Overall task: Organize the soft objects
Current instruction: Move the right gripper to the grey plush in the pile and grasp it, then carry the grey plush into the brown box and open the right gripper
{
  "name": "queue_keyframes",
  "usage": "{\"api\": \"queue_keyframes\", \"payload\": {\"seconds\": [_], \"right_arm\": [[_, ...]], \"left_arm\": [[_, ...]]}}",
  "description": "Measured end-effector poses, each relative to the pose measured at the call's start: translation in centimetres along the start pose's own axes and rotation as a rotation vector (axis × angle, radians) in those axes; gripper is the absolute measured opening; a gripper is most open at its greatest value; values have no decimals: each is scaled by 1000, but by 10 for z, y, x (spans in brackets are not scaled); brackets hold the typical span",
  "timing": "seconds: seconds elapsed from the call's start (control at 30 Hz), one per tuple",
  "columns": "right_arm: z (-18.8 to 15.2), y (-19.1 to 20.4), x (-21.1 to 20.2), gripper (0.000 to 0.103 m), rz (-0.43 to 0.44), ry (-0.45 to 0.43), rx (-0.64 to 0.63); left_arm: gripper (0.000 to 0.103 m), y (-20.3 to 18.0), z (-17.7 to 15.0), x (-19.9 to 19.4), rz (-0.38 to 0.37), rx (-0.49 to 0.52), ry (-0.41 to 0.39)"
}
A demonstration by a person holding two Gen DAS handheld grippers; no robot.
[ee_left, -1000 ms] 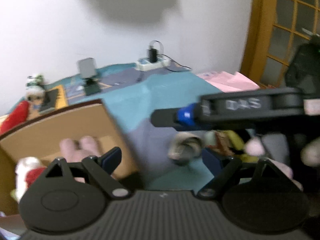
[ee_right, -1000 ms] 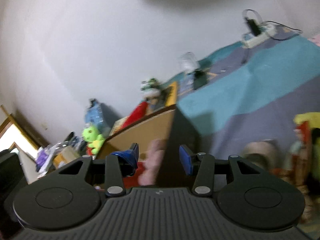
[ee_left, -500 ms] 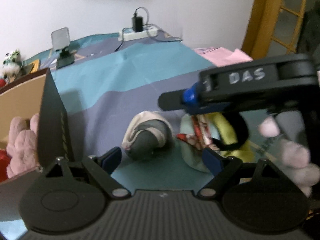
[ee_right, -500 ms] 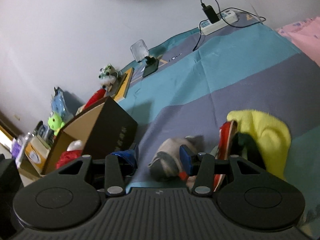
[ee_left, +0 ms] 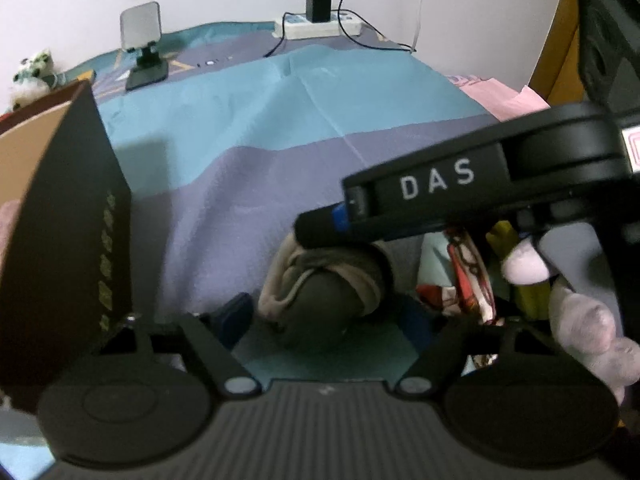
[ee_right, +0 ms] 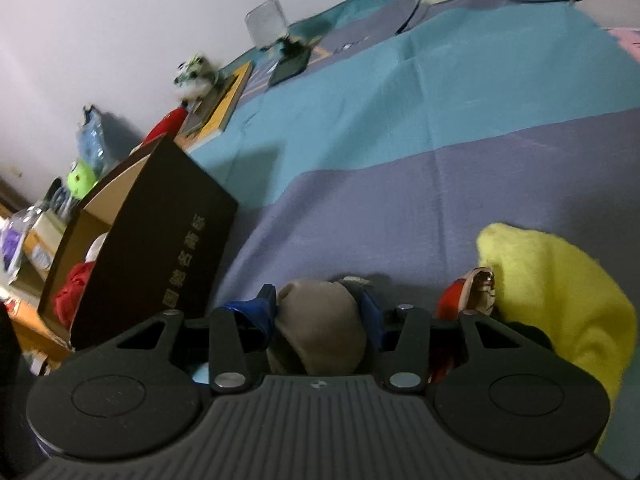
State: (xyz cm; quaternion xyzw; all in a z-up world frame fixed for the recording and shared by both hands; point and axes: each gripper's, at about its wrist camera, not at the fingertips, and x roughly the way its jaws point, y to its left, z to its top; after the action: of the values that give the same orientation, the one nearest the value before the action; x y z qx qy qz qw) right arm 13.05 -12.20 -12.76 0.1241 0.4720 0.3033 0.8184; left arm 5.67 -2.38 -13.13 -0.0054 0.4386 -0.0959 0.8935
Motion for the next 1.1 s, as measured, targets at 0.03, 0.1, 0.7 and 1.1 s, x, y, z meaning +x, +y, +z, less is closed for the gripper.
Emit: {"api": "queue_keyframes", "payload": {"seconds": [0.03,0.1,0.7,1.1], "right_arm": [[2,-1,2,32,15,18,-2],[3,1,4,31,31,36,-24],[-32,56,-23,29,50,64,-237],[-58,120,-49,28,152,-10,-301]], "left_arm": [[72,0,0,2,0,1,7],[67,-1,0,3,0,4,11],[58,3,-34,-52,-64,40,-15],[57,34,-61,-147,-61,66,-136]]}}
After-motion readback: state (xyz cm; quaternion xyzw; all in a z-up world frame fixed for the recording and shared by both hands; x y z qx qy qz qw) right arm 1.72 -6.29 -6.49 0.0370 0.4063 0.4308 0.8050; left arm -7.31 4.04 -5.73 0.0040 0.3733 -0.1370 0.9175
